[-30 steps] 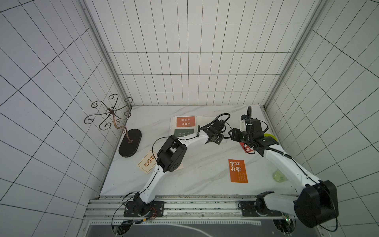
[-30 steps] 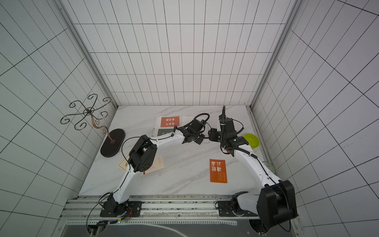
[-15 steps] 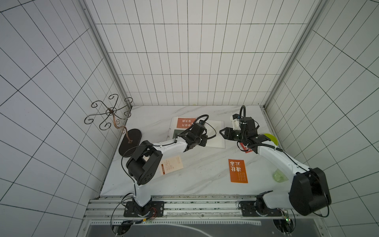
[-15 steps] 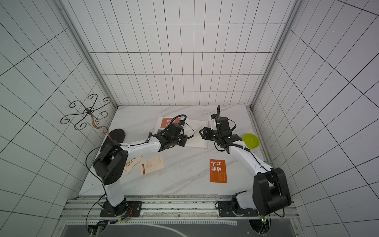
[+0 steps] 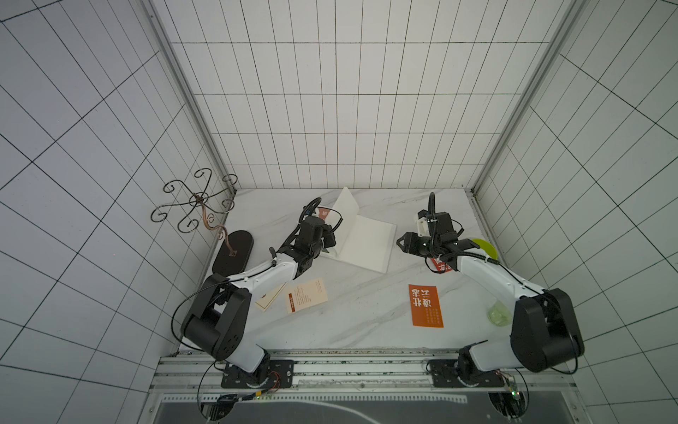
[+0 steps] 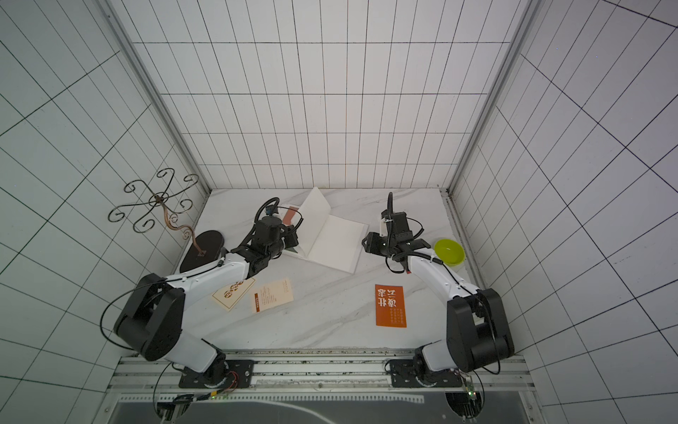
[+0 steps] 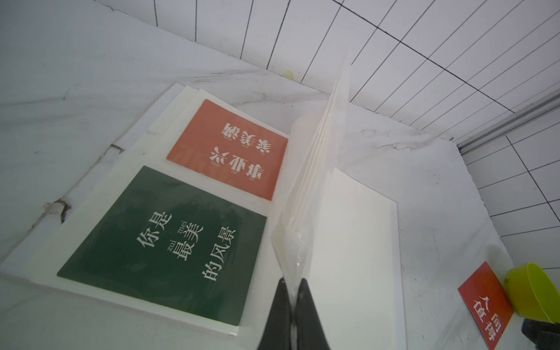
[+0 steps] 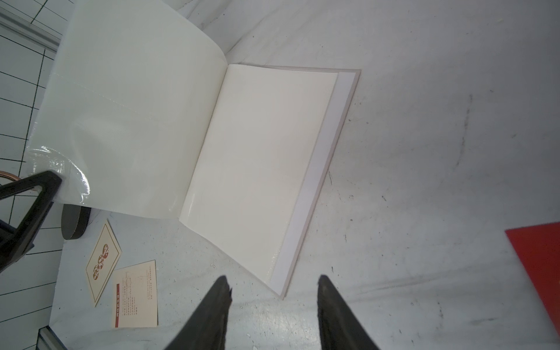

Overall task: Place the photos into the photo albums
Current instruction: Turn the page of the photo album at the center of the board.

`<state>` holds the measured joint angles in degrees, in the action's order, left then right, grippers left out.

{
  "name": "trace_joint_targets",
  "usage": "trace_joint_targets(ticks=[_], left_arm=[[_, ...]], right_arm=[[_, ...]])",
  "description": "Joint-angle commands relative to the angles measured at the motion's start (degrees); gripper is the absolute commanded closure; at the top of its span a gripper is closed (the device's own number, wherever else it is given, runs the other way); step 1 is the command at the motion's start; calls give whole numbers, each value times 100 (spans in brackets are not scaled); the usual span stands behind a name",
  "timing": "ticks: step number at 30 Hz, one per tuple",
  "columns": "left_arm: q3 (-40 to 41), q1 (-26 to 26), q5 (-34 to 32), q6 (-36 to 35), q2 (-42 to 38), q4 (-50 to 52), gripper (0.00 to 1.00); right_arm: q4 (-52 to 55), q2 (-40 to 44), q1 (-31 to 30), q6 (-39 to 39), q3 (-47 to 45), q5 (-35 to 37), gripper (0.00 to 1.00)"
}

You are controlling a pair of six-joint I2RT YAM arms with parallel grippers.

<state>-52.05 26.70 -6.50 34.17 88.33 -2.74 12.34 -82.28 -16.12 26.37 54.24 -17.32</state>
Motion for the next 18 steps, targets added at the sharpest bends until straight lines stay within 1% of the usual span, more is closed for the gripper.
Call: trace_joint_targets(ticks=[1, 6, 9, 11, 18], left_arm=[[138, -257, 35, 479, -182, -44, 87], [544, -546, -60, 726, -456, -158, 67], [685, -675, -106, 800, -579, -200, 58], [703, -746, -72, 771, -606, -183, 55], [696, -1015, 156, 702, -663, -147, 54]], right_arm=[[112, 160, 3, 113, 343, 157, 52], [245, 222, 4, 158, 339, 194, 52], [336, 270, 4, 199, 368, 254, 52], [344, 316, 1, 227, 351, 297, 52], [374, 327, 4, 321, 340, 345, 52]])
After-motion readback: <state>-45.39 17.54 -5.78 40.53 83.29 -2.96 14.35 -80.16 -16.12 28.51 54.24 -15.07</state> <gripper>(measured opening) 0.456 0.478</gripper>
